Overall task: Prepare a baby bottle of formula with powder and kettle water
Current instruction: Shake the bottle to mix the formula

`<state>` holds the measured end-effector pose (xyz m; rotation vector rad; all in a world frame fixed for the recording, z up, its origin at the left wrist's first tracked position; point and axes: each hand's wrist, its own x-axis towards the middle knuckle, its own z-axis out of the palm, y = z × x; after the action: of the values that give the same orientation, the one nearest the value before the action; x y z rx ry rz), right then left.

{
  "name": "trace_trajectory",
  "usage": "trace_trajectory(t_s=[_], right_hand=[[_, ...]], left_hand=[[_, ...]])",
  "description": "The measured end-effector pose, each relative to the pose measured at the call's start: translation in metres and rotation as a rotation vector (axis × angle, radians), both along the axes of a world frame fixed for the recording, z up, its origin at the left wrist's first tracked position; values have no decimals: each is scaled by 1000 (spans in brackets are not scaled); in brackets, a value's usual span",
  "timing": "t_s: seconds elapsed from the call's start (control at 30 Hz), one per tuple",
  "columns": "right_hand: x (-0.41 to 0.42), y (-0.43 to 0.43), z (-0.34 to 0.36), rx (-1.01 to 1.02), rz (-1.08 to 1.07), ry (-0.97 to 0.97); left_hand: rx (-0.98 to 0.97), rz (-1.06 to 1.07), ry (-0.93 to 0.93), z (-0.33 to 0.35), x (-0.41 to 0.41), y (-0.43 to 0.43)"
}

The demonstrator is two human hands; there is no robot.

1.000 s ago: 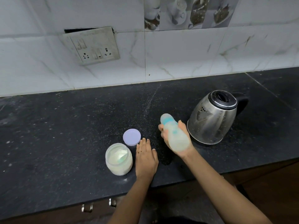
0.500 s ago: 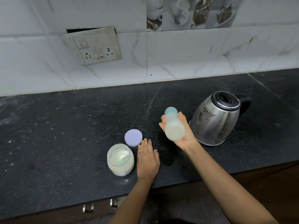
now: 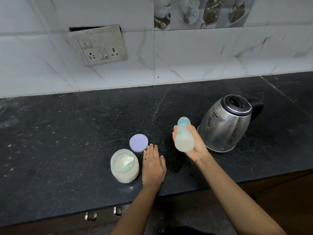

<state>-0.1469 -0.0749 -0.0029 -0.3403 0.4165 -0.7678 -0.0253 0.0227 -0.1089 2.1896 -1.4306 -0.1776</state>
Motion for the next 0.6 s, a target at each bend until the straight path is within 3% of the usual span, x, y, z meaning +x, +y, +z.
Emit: trace_trajectory(t_s=[0.1,0.23,0.5,0.6], right_hand=[[1,2,2,-56,97,65],[12,1,0,7,-89,-9],[16,7,9,-5,-32,-19],[5,7,12,-180,189,-28]], left_hand=[[-4,0,-3,0,1,0],[5,8,-11,-1,0,0],[-1,11,-12,-1,0,-1],[-7,2,-4,-1,0,-1]])
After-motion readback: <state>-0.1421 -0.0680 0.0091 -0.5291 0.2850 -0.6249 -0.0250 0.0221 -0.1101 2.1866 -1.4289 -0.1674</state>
